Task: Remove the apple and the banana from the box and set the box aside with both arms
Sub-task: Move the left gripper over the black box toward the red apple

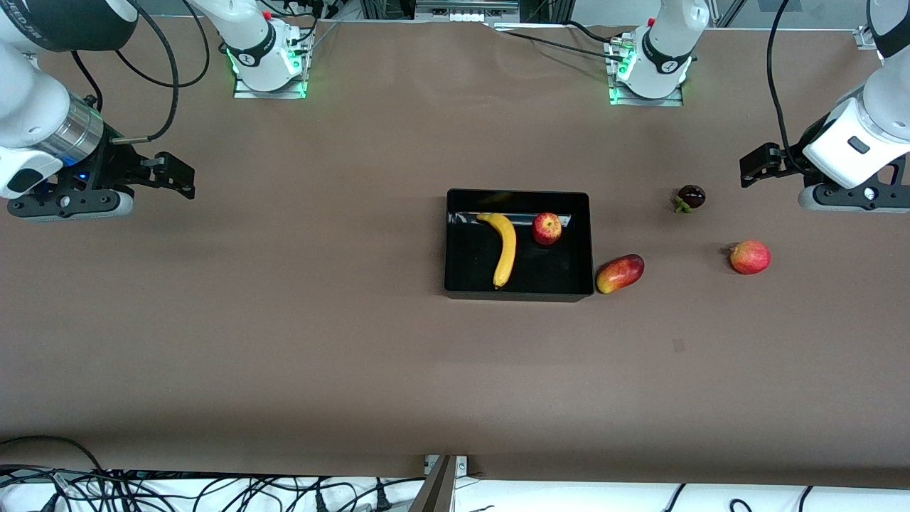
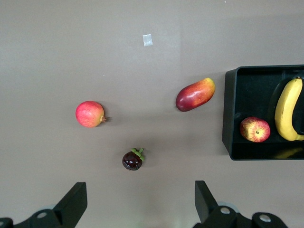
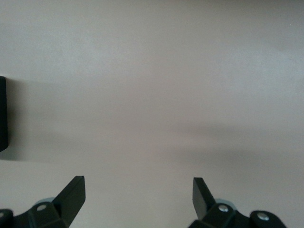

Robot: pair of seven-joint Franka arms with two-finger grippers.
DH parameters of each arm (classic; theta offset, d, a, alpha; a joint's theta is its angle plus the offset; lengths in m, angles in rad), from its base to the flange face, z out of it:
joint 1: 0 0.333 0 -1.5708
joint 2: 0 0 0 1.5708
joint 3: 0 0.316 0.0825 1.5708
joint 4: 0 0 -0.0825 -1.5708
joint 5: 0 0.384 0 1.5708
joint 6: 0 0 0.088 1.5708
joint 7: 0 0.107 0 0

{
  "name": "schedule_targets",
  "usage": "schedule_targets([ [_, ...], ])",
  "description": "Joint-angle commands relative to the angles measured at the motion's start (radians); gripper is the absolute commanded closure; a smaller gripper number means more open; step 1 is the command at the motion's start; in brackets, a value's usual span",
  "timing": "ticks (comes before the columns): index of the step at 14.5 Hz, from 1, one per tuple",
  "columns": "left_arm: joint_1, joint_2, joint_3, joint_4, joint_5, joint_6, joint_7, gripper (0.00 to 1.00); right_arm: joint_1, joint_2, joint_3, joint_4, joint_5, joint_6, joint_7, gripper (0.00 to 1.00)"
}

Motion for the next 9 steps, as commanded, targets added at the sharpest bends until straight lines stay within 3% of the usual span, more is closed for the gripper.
schedule_targets([
  [1, -0.003, 0.019, 0.001, 0.04, -0.008, -0.035, 0.011, 0.0, 0.004, 0.002, -0.006, 0.011, 0.015, -0.003, -0.001, 0.0],
  [9, -0.049, 0.06, -0.001, 0.038, -0.01, -0.119, 0.015, 0.0, 0.004, 0.002, -0.006, 0.011, 0.015, -0.002, -0.001, 0.0],
])
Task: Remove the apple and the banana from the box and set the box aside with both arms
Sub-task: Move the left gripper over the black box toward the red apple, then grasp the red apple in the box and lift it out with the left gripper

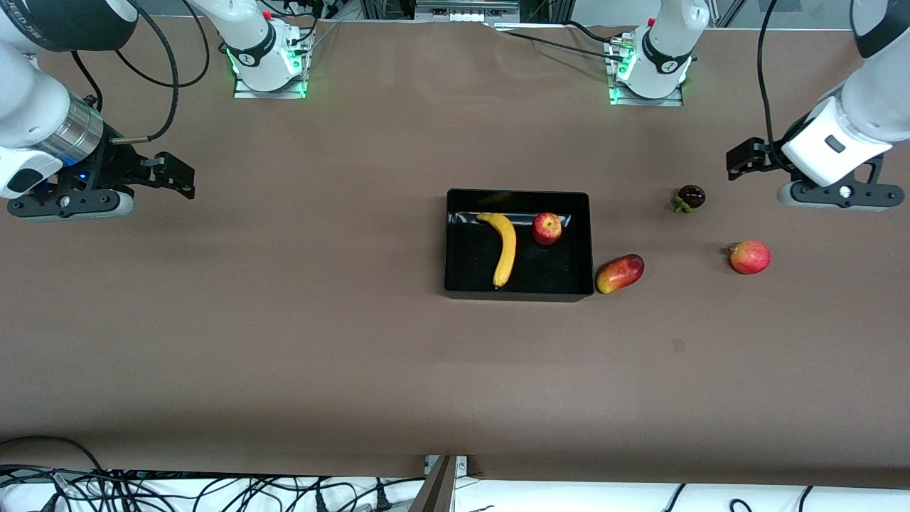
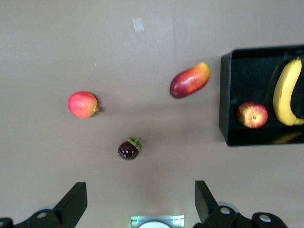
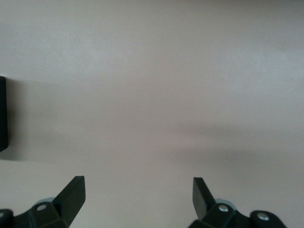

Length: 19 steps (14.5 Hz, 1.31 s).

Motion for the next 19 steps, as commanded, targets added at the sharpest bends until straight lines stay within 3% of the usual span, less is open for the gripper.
schedule_targets([
  [1, -0.035, 0.052, 0.001, 0.038, -0.01, -0.07, 0.015, 0.0, 0.004, 0.002, -0.006, 0.011, 0.015, -0.002, -0.001, 0.0],
  [4, -0.13, 0.11, 0.001, 0.039, -0.011, -0.07, 0.005, 0.0, 0.002, 0.002, -0.006, 0.011, 0.015, -0.002, -0.001, 0.0],
  [6, -0.181, 0.166, 0.002, 0.041, -0.072, -0.043, -0.035, 0.0, 0.004, 0.002, -0.006, 0.011, 0.015, -0.002, -0.001, 0.0],
  [8, -0.196, 0.203, 0.002, 0.038, -0.121, 0.052, -0.113, 0.0, 0.004, 0.002, -0.006, 0.011, 0.015, -0.002, -0.001, 0.0],
  [15, -0.362, 0.414, 0.004, 0.015, -0.115, 0.329, -0.296, 0.0, 0.004, 0.002, -0.006, 0.011, 0.015, -0.002, -0.001, 0.0],
  [19, -0.419, 0.421, 0.004, -0.155, -0.112, 0.528, -0.327, 0.0, 0.004, 0.002, -0.006, 0.011, 0.015, -0.002, -0.001, 0.0],
])
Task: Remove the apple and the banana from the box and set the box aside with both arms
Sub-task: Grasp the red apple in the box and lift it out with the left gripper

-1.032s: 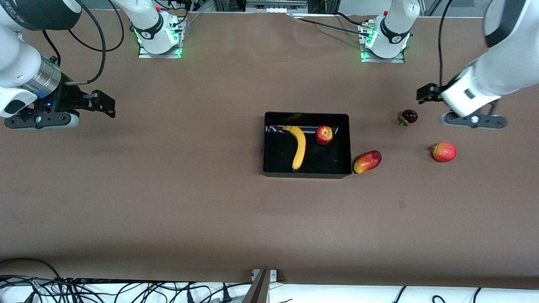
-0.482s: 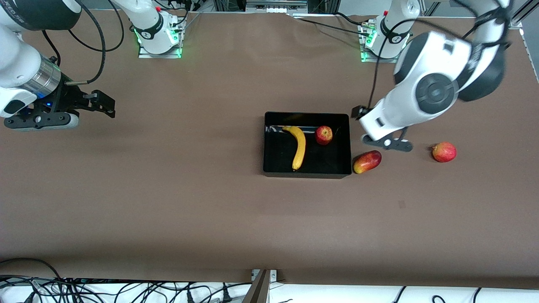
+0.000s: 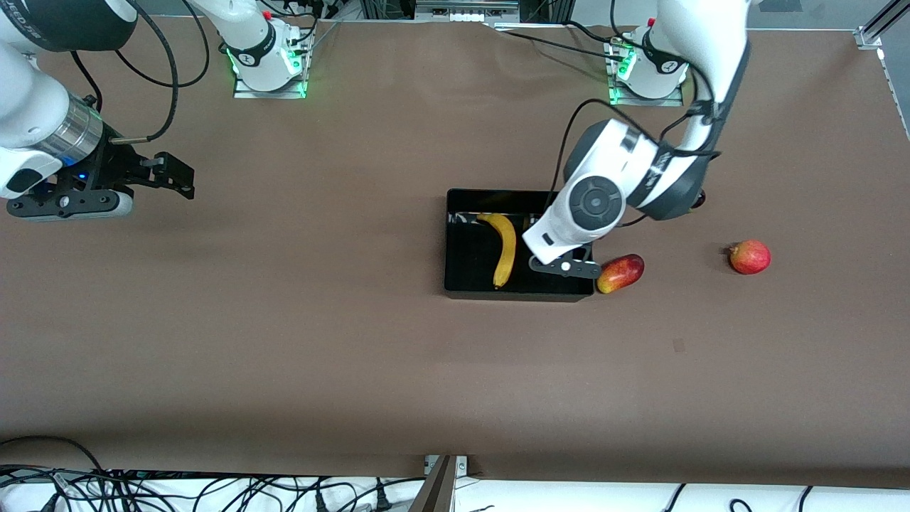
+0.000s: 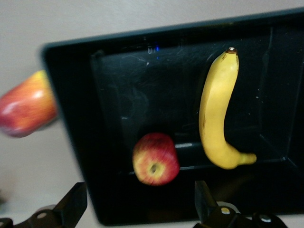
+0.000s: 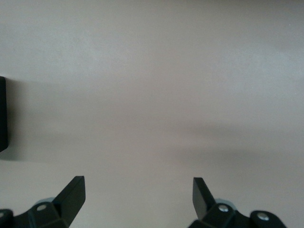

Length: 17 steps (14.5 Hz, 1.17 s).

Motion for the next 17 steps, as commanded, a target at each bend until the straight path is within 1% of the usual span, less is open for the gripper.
schedule_targets([
  [1, -0.04, -0.028, 0.015, -0.132, -0.007, 0.131, -0.02, 0.0, 0.004, 0.002, -0.006, 0.011, 0.015, -0.002, -0.001, 0.0],
  [2, -0.048, -0.027, 0.015, -0.155, -0.003, 0.157, -0.021, 0.0, 0.004, 0.002, -0.004, 0.011, 0.015, -0.002, -0.001, 0.0],
  [4, -0.048, -0.027, 0.015, -0.206, 0.045, 0.211, -0.023, 0.0, 0.004, 0.002, -0.003, 0.011, 0.015, 0.0, -0.001, 0.0],
  [7, -0.048, -0.013, 0.013, -0.292, 0.049, 0.346, -0.03, 0.0, 0.004, 0.002, -0.003, 0.011, 0.012, 0.0, -0.01, 0.0],
  [8, -0.048, -0.008, 0.013, -0.298, 0.051, 0.366, -0.032, 0.0, 0.004, 0.002, -0.003, 0.011, 0.012, 0.001, -0.01, 0.0],
  [9, -0.047, -0.004, 0.013, -0.298, 0.051, 0.369, -0.032, 0.3, 0.004, 0.002, -0.001, 0.011, 0.012, 0.001, -0.001, 0.0],
  [10, -0.047, -0.005, 0.013, -0.295, 0.049, 0.368, -0.033, 0.65, 0.004, 0.002, -0.001, 0.011, 0.012, 0.001, -0.001, 0.0],
  [11, -0.047, -0.01, 0.013, -0.291, 0.051, 0.363, -0.032, 0.83, 0.004, 0.002, -0.003, 0.011, 0.013, 0.001, -0.004, 0.0],
  [12, -0.047, -0.018, 0.013, -0.289, 0.051, 0.359, -0.032, 0.94, 0.004, 0.002, -0.003, 0.011, 0.013, 0.003, -0.004, 0.0],
  [14, -0.039, -0.05, 0.015, -0.253, 0.049, 0.305, -0.027, 0.96, 0.004, 0.002, -0.001, 0.011, 0.013, 0.005, -0.004, 0.0],
  [15, -0.033, -0.068, 0.018, -0.205, 0.049, 0.232, -0.026, 0.96, 0.004, 0.002, -0.001, 0.011, 0.012, 0.005, -0.004, 0.0],
  [17, -0.013, -0.071, 0.022, -0.061, 0.051, 0.018, -0.02, 0.94, 0.004, 0.002, -0.001, 0.011, 0.013, 0.005, -0.004, 0.0],
])
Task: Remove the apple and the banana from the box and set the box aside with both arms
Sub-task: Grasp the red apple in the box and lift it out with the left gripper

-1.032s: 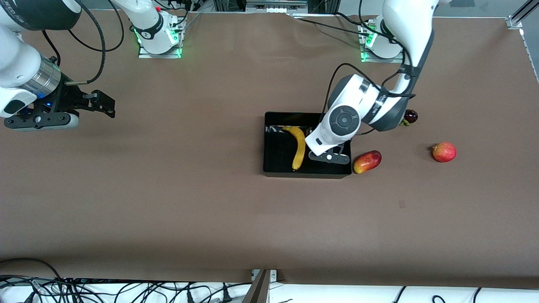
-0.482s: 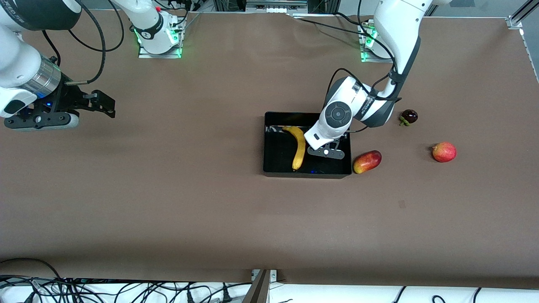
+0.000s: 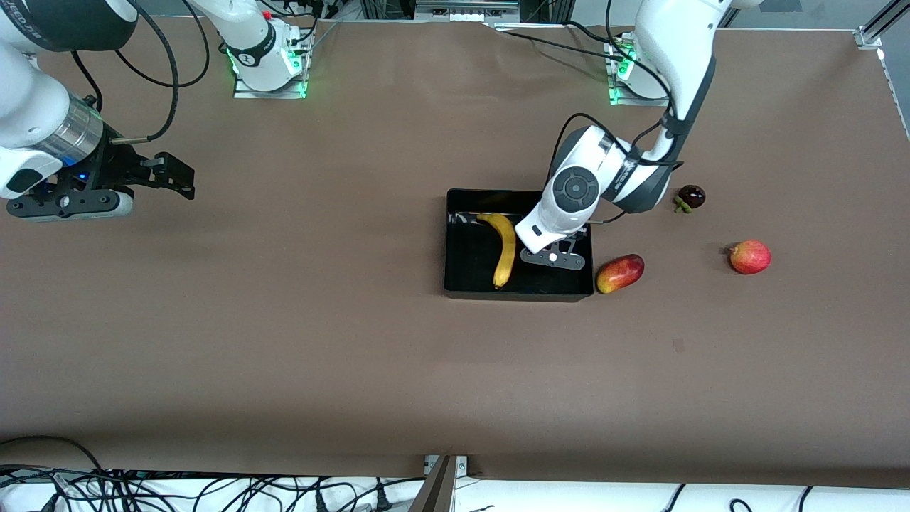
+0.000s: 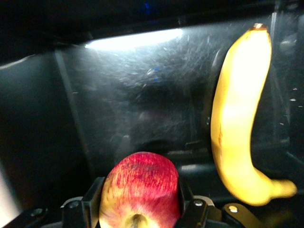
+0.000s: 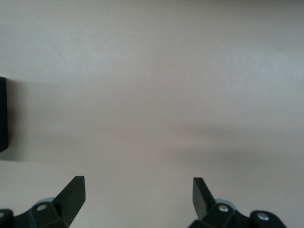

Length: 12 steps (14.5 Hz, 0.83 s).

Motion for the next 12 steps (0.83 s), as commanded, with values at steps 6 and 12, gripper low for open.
schedule_targets([
  [6, 0.174, -0.032, 0.013, 0.198, 0.102, -0.454, 0.247, 0.91, 0.004, 0.002, -0.003, 0.011, 0.015, -0.008, -0.007, 0.0],
  [12, 0.236, -0.152, 0.007, -0.131, 0.113, -0.289, 0.301, 0.97, 0.001, 0.002, -0.008, 0.011, 0.015, -0.009, -0.008, 0.0],
])
